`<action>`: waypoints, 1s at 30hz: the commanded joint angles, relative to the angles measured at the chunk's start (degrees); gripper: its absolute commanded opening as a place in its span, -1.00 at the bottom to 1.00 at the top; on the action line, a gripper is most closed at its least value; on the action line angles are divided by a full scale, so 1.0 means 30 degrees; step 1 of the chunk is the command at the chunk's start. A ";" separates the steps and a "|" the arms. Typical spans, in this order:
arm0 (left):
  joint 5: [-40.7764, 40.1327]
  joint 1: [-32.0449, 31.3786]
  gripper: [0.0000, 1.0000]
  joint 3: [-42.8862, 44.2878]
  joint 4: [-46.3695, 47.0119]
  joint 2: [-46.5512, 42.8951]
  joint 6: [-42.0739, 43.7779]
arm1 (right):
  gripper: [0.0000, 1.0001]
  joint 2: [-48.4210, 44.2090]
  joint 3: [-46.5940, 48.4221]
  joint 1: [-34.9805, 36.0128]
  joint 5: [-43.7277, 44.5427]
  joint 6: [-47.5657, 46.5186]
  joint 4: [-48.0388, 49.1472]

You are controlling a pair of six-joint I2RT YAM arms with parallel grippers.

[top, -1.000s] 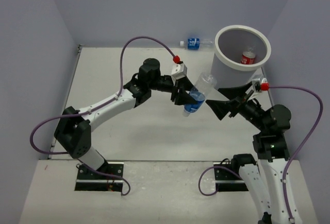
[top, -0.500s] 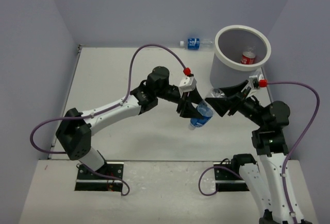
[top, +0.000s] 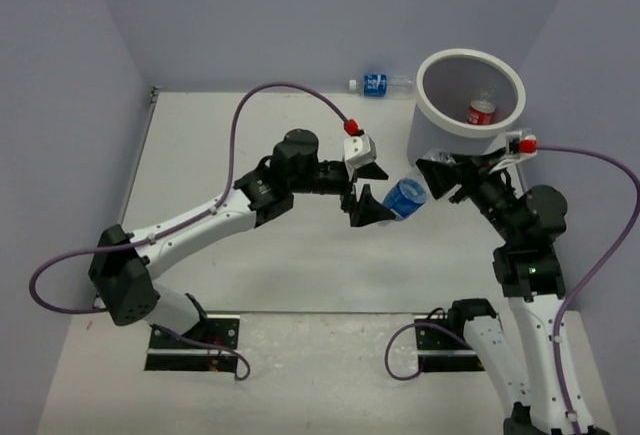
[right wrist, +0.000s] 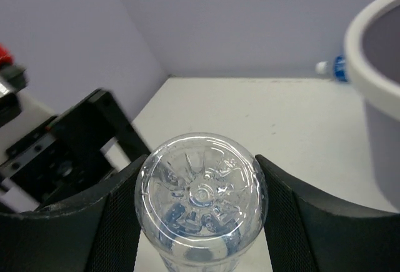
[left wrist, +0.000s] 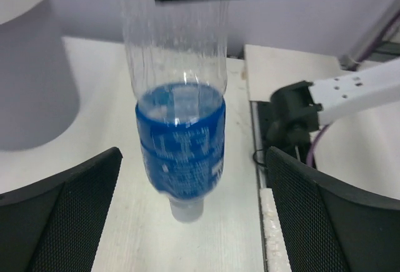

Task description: Put the plastic bottles in the bin

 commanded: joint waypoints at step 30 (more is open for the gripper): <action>-1.3288 0.4448 1.00 -0.4081 -0.3139 -0.5626 -0.3638 | 0.98 1.3392 1.4129 0.0631 2.0804 -0.5984 0.0334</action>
